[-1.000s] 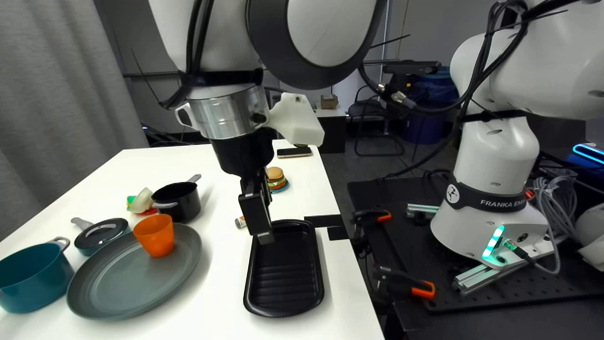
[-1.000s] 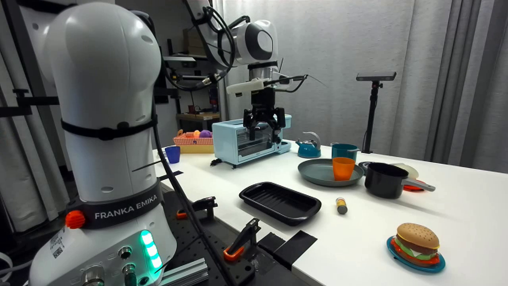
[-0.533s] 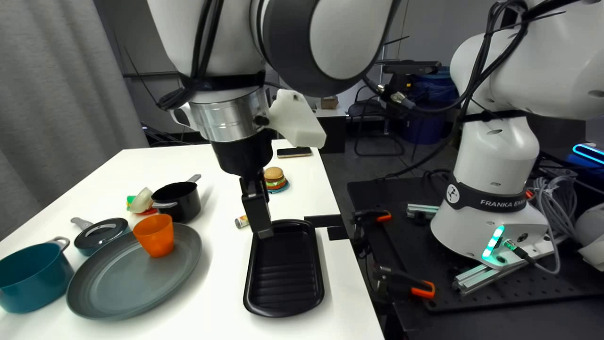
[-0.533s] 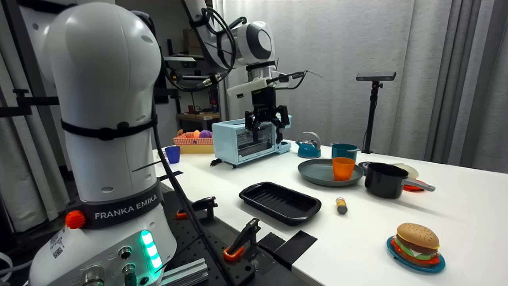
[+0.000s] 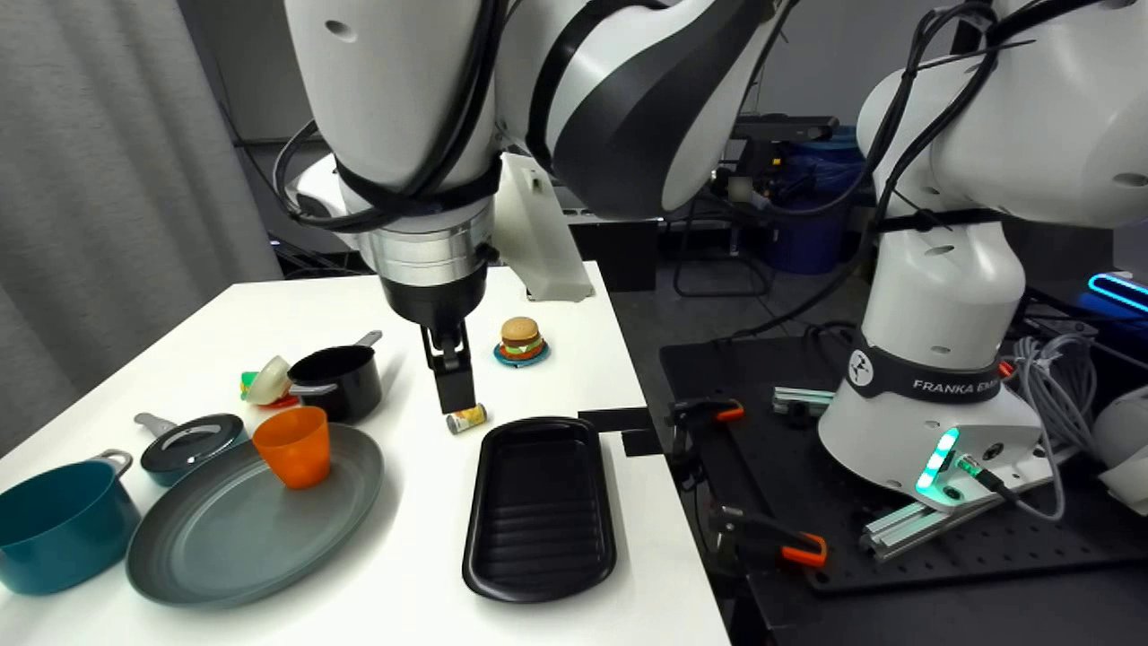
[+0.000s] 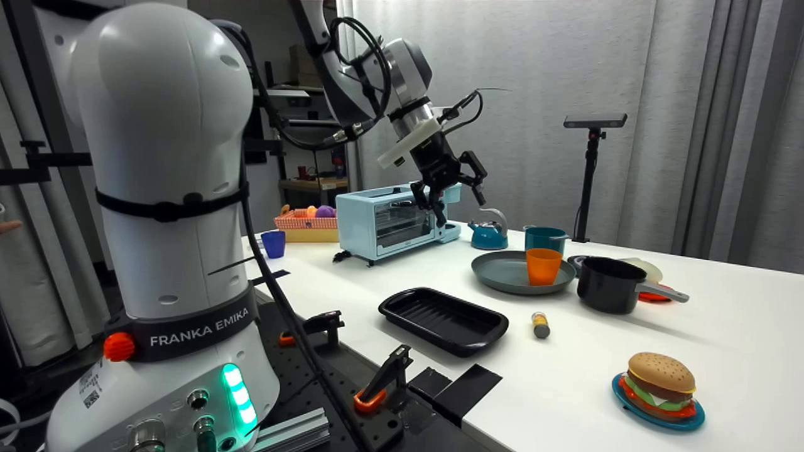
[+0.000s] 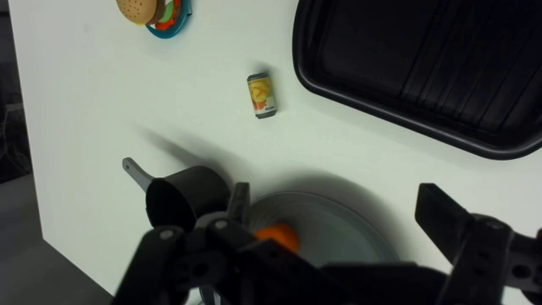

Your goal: Pour the contents of the orange cup onto the plate

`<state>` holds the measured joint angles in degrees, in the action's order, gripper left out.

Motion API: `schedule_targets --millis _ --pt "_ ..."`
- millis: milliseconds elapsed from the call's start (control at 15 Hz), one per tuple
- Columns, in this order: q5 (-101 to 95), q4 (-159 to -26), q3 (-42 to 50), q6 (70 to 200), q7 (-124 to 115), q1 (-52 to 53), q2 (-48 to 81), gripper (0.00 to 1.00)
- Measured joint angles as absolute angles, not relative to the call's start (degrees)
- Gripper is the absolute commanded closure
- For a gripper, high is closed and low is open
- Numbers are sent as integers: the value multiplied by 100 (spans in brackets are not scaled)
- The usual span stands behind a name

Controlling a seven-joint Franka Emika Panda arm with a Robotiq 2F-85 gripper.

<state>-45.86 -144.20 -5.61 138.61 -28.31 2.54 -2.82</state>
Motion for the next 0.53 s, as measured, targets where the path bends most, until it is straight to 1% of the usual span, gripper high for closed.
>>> schedule_targets --millis 200,533 --pt "-5122 -14208 -488 13885 -3374 241 -9 0" --pt "-5168 -14110 -484 13885 -3458 241 104 0"
